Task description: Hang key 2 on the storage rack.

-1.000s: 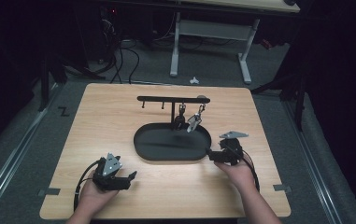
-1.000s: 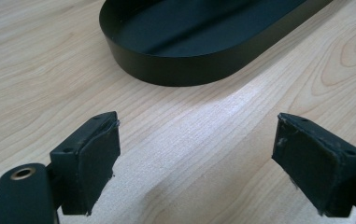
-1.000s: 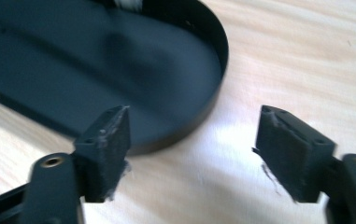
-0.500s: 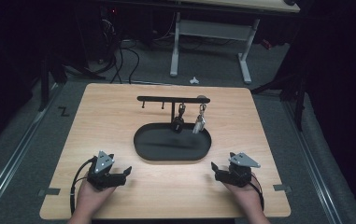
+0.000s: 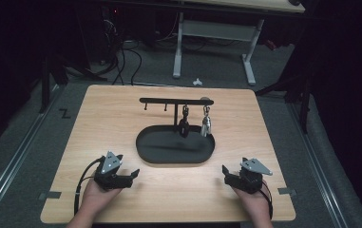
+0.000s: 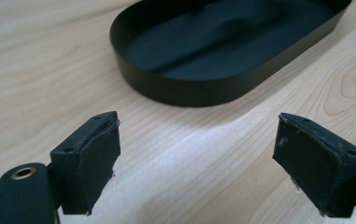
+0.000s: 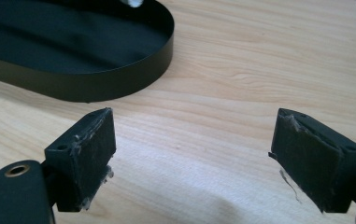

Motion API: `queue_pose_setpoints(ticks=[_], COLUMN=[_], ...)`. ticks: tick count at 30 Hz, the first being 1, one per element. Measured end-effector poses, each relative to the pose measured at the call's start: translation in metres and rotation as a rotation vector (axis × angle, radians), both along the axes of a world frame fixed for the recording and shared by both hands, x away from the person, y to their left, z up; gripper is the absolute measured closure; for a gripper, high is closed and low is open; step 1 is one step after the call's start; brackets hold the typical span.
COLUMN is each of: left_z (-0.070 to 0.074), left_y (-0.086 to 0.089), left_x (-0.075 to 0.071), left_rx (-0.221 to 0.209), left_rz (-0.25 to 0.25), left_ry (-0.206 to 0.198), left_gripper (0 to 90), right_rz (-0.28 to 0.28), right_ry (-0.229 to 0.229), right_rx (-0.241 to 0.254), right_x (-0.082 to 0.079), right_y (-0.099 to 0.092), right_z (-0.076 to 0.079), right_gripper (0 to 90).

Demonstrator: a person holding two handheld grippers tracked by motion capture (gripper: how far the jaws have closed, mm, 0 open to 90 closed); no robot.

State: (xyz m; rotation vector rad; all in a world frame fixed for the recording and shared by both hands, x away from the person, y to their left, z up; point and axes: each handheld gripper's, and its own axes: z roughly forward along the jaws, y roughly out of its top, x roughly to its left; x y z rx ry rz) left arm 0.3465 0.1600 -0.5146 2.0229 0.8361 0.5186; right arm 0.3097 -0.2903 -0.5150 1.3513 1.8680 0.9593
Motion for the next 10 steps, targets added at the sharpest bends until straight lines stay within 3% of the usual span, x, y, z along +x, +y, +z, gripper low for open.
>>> queue_pose_setpoints(ticks=[4, 7, 10], left_z=[0.0012, 0.0000, 0.0028], left_y=[0.0032, 0.0066, 0.0095], left_x=[-0.0013, -0.0026, -0.0051], left_rx=[-0.019, -0.021, -0.030], left_rz=[0.010, 0.020, 0.025], left_ry=[0.005, 0.014, 0.002], left_gripper=[15.2, 15.2, 15.2], right_rz=[0.007, -0.006, 0.005], right_ry=[-0.018, -0.005, -0.015], right_rx=[-0.023, 0.001, -0.010], right_x=[0.0017, 0.0050, 0.0064], right_y=[0.0008, 0.0003, 0.0011], right_z=[-0.0001, -0.0009, -0.0006], right_gripper=[13.8, 13.9, 13.8])
